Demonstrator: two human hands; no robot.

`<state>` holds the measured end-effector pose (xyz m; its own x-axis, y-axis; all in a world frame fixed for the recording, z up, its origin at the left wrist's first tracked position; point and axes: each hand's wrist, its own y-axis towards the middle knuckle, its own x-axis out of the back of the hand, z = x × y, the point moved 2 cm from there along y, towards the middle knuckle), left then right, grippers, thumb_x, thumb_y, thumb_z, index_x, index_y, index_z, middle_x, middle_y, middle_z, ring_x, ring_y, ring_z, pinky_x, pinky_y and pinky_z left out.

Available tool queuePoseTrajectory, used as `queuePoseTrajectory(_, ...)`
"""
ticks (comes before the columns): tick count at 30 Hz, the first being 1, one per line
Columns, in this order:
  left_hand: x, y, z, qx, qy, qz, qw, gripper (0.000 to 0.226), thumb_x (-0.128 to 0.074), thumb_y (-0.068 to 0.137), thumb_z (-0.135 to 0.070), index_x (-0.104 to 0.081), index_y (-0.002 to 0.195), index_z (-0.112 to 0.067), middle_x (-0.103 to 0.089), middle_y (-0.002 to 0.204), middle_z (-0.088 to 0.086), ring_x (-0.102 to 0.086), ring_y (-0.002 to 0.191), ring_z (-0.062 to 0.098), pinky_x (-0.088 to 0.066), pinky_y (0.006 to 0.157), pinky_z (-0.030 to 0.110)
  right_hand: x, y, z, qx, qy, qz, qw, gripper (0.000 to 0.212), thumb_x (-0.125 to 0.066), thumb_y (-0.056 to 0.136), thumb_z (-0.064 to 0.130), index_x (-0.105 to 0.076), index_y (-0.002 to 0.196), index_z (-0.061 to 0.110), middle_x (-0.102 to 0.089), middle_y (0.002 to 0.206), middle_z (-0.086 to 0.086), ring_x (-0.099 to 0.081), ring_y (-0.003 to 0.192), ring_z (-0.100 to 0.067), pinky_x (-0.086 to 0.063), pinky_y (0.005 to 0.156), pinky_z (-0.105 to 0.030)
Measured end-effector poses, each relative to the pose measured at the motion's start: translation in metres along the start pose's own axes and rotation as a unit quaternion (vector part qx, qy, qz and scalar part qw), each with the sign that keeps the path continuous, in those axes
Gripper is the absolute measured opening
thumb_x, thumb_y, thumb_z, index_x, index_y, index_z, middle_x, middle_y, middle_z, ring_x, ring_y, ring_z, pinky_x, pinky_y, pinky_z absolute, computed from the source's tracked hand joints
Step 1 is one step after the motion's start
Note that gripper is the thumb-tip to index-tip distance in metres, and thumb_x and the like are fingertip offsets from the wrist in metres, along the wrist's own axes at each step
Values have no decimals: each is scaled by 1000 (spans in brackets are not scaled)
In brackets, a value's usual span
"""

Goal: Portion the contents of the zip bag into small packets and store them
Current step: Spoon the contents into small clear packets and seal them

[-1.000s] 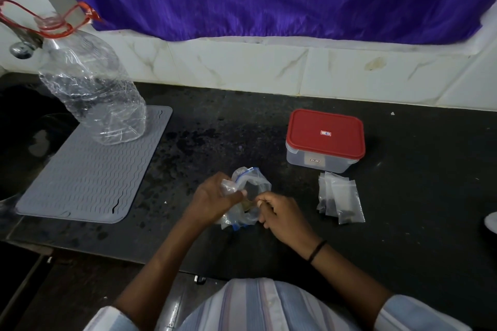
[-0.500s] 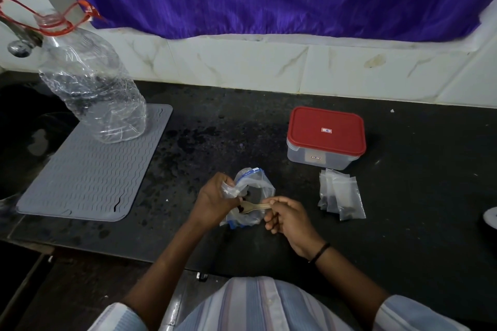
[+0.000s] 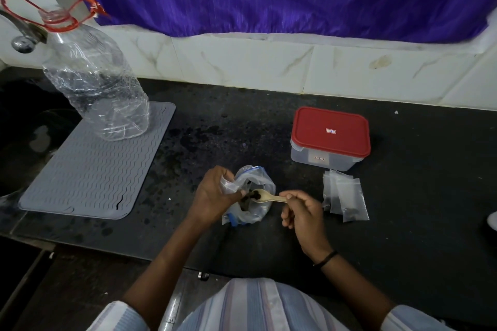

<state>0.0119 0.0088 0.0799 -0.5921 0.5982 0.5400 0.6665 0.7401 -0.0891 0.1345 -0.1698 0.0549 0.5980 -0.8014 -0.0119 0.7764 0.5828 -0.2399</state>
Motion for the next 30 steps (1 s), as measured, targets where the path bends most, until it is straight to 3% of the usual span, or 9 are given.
queuePoseTrajectory(3, 5, 0, -8, -74, -2, -32, 997, 34, -85, 73, -20, -58, 93, -24, -57, 98, -8, -55, 89, 2, -41, 70, 9, 8, -2, 7, 18, 19, -23, 999, 27, -46, 99, 4, -71, 91, 8, -54, 55, -9, -48, 47, -20, -35, 44, -24)
queuePoseTrajectory(8, 7, 2, -23, -170, 5, -6, 985, 47, -84, 73, -9, -57, 109, -22, -61, 101, -11, -59, 91, 0, -42, 75, 5, 14, -9, 35, 35, 67, -45, 996, 27, -45, 98, 3, -70, 89, 5, -52, 52, -9, -45, 43, -18, -31, 43, -24)
queuePoseTrajectory(16, -1, 3, -29, -206, 40, 32, 977, 60, -78, 73, -11, -52, 126, -22, -58, 92, -21, -59, 86, -6, -40, 73, 5, 6, -13, 75, 53, 120, -37, 991, 28, -46, 96, 4, -71, 86, 7, -50, 49, -8, -44, 40, -19, -31, 39, -23)
queuePoseTrajectory(20, -4, 1, -34, -218, 52, 32, 974, 60, -76, 74, -11, -51, 128, -23, -57, 89, -21, -59, 87, -7, -42, 73, 6, -1, -16, 79, 66, 80, 2, 995, 26, -46, 97, 2, -70, 87, 7, -51, 50, -8, -45, 42, -19, -34, 40, -24)
queuePoseTrajectory(23, -6, 0, -34, -227, 86, 30, 970, 66, -77, 72, -15, -49, 131, -24, -56, 101, -20, -57, 90, -3, -45, 77, 12, -7, -15, 80, 109, -21, 53, 992, 23, -50, 98, 3, -71, 92, 11, -55, 53, -4, -50, 46, -16, -42, 44, -25)
queuePoseTrajectory(25, -8, -1, -32, -235, 98, 24, 967, 65, -77, 74, -19, -50, 133, -21, -57, 108, -16, -56, 93, -2, -46, 79, 14, -11, -14, 85, 177, -140, 90, 970, 20, -53, 98, 9, -72, 96, 17, -60, 57, 3, -56, 51, -8, -47, 51, -27)
queuePoseTrajectory(27, -9, -1, -32, -244, 98, 27, 964, 62, -73, 76, -26, -51, 133, -19, -59, 107, -15, -55, 94, -2, -43, 80, 11, -16, -16, 94, 270, -273, 143, 912, 19, -54, 99, 16, -70, 107, 18, -65, 72, 15, -62, 64, -2, -51, 60, -22)
queuePoseTrajectory(30, -9, -2, -31, -251, 94, 31, 963, 64, -64, 75, -38, -50, 134, -17, -54, 103, -18, -55, 93, -3, -41, 80, 8, -24, -17, 102, 345, -395, 212, 824, 29, -50, 100, 24, -65, 124, 16, -72, 105, 2, -67, 91, -8, -56, 77, -31)
